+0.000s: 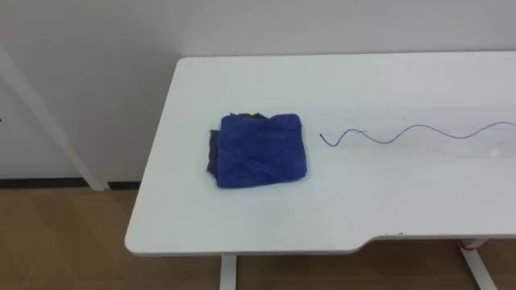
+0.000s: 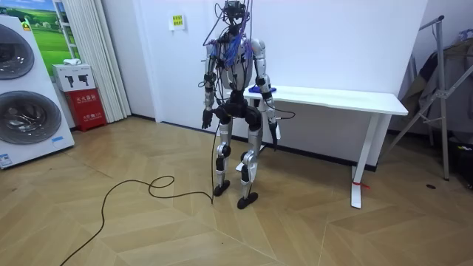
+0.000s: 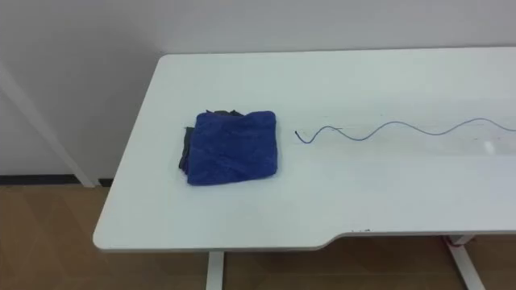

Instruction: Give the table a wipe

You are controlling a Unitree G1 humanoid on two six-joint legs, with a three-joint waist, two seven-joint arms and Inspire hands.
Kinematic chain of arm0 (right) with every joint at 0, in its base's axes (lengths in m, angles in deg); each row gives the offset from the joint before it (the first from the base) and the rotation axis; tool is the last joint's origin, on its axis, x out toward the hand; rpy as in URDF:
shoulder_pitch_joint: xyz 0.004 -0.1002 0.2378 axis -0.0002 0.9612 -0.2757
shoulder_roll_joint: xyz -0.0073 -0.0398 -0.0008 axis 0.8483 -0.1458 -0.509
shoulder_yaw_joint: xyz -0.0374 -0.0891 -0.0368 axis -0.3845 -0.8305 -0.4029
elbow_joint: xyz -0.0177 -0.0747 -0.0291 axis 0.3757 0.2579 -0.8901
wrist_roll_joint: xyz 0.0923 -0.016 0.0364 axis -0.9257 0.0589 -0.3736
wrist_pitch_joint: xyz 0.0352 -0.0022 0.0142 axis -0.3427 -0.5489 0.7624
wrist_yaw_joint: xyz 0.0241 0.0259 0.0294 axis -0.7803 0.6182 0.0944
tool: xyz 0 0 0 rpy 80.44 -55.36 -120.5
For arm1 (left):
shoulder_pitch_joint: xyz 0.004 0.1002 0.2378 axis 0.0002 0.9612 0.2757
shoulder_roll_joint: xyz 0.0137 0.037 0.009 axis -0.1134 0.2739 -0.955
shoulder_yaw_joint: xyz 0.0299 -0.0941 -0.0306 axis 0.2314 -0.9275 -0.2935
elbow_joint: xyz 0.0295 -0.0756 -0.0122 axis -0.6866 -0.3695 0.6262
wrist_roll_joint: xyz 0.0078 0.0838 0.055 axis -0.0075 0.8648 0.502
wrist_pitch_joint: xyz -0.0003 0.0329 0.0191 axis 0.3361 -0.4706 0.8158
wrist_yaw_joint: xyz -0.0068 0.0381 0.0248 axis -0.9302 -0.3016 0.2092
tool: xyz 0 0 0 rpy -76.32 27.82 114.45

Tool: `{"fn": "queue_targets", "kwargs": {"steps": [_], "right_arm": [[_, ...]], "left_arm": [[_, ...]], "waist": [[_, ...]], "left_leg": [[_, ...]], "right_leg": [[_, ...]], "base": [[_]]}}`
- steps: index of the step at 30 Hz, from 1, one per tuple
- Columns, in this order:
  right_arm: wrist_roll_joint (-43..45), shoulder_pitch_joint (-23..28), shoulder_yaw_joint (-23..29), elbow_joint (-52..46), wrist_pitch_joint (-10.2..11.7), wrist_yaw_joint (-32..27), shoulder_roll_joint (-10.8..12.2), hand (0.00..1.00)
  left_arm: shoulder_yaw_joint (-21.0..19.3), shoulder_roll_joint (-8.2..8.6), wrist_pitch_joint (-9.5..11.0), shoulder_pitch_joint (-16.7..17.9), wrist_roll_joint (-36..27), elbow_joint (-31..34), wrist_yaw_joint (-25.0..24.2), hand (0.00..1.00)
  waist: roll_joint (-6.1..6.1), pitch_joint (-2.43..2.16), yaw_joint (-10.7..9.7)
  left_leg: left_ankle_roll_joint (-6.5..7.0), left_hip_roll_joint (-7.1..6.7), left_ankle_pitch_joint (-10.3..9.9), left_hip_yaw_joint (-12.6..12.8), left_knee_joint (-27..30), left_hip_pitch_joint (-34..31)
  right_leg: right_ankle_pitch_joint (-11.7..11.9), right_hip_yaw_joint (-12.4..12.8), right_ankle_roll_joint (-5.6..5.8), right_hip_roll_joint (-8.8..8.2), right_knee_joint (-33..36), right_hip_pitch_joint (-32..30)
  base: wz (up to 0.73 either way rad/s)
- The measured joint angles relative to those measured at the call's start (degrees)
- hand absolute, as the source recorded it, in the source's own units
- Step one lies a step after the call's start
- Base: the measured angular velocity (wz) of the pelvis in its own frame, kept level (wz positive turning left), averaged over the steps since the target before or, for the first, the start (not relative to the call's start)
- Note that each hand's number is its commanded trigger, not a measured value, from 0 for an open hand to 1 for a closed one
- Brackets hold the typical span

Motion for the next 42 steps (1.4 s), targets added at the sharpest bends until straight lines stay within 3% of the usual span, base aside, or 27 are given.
{"fn": "queue_targets", "kwargs": {"steps": [13,18,21,27,30,34,38,42], "right_arm": [[-0.03,-0.12,0.08,0.01,0.03,-0.12,-0.01,0.0],[-5.48,-0.41,1.19,0.11,0.05,-2.61,0.0,0.0],[-11.1,-0.28,4.55,0.67,0.06,-4.44,0.05,0.0],[-23.6,1.84,16.63,2.01,0.02,-6.9,-0.49,0.0],[-31.09,2.4,25.46,2.45,0.01,-8.39,-2.39,0.0],[-36.48,1.66,36.1,2.44,0.0,-11.95,-8.08,0.0],[-36.64,0.5,40.07,-1.65,0.15,-19.1,-13.63,0.0],[-36.03,-2.76,40.38,-7.32,0.36,-23.94,-16.85,0.0]], "left_arm": [[0.0,0.0,0.04,-0.02,-0.07,0.08,0.0,0.0],[0.0,0.02,0.04,-0.01,-0.04,-0.08,0.0,0.0],[-0.47,0.01,-0.31,0.41,0.03,-0.05,0.01,0.0],[-8.15,0.1,-1.89,1.56,1.72,2.39,0.02,0.0],[-11.93,-0.29,-2.05,3.02,1.64,5.97,0.01,0.0],[-15.76,-2.89,-1.86,3.59,1.27,6.82,-0.12,0.0],[-17.81,-4.1,-1.86,2.11,1.31,7.15,-0.12,0.0],[-17.46,-4.23,-1.79,1.55,0.86,7.12,-0.37,0.0]], "waist": [[-0.22,0.08,0.18],[-0.19,0.11,0.25],[-0.28,0.05,0.04],[-0.87,-0.13,-0.93],[-1.12,-0.15,-2.44],[-2.17,-0.17,-4.9],[-3.35,-0.21,-4.85],[-4.03,-0.32,-4.82]], "left_leg": [[0.0,-0.04,0.0,-0.17,-0.02,-0.1],[0.0,-0.03,0.0,0.21,-0.17,-0.14],[0.0,-0.04,-0.01,0.47,-0.29,-0.07],[0.01,-0.11,-0.02,0.32,-0.18,-0.14],[0.02,-0.15,-0.02,0.35,-0.37,0.03],[0.02,-0.15,-0.01,0.58,-0.42,0.02],[0.04,-0.04,0.0,1.14,-0.58,-0.07],[0.04,0.12,-0.01,2.15,-0.67,-0.46]], "right_leg": [[-0.03,-0.35,0.02,-0.06,-0.07,-0.03],[-0.04,-0.32,0.05,-0.12,-0.09,-0.2],[-0.06,-0.1,0.08,-0.15,-0.14,-0.19],[-0.17,-0.02,0.15,-0.2,-0.14,-0.13],[-0.18,0.27,0.16,-0.19,-0.09,-0.1],[-0.19,0.33,0.19,-0.2,0.0,-0.13],[-0.18,1.24,0.19,-0.16,0.59,-1.03],[-0.17,2.0,0.17,-0.14,1.17,-2.28]], "base": [[0.01],[-0.01],[0.0],[0.01],[0.0],[-0.01],[-0.09],[-0.15]]}}
